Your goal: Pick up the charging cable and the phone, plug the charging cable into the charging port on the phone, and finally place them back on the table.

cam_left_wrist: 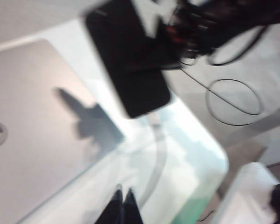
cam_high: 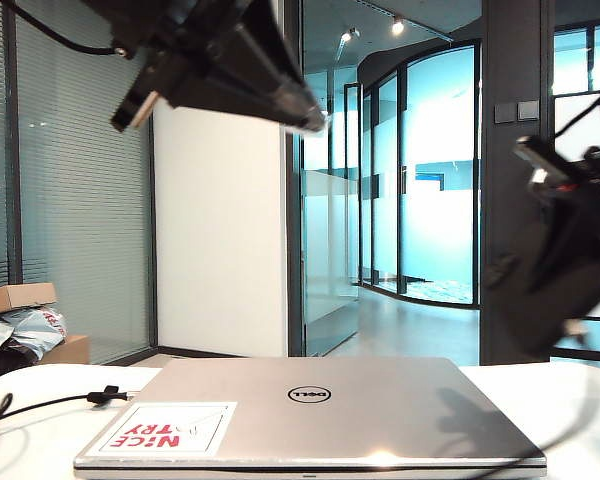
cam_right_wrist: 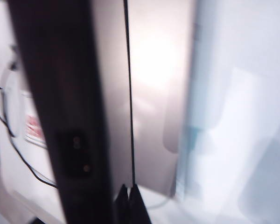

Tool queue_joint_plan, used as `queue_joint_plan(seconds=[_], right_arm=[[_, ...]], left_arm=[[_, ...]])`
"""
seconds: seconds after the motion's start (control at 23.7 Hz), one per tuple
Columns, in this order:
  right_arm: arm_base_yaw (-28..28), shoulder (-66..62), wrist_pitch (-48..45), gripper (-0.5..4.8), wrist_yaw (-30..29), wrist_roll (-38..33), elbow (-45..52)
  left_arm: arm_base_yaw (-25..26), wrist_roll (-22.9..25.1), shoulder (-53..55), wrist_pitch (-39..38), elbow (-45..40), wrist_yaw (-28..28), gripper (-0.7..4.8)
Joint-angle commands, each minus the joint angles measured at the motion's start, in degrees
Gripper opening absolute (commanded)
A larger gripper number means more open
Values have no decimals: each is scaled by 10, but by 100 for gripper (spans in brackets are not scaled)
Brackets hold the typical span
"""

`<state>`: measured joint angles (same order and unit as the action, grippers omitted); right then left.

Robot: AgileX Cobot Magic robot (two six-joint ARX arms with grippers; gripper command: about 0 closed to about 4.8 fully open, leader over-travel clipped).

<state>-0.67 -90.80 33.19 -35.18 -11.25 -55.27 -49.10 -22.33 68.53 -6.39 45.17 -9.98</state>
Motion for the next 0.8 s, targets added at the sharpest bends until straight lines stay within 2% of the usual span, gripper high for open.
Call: queue_joint_plan(seconds=[0.04, 0.17, 0.25, 0.42, 0.55, 0.8], right_arm=[[19, -2, 92, -6, 33, 78, -30], [21, -11, 117, -6, 85, 110, -49], [21, -23, 120, -6, 103, 121, -59], [21, -62, 121, -6, 112, 125, -77], [21, -109, 134, -6, 126, 130, -101], [21, -192, 142, -6, 126, 132, -135]], left_arm=[[28, 63, -2, -59, 16, 0, -6], [60, 101, -2, -85, 20, 0, -6], [83, 104, -2, -90, 20, 0, -6], [130, 108, -5, -90, 21, 0, -6], [156, 143, -5, -81, 21, 0, -6], [162, 150, -5, -74, 21, 0, -6]])
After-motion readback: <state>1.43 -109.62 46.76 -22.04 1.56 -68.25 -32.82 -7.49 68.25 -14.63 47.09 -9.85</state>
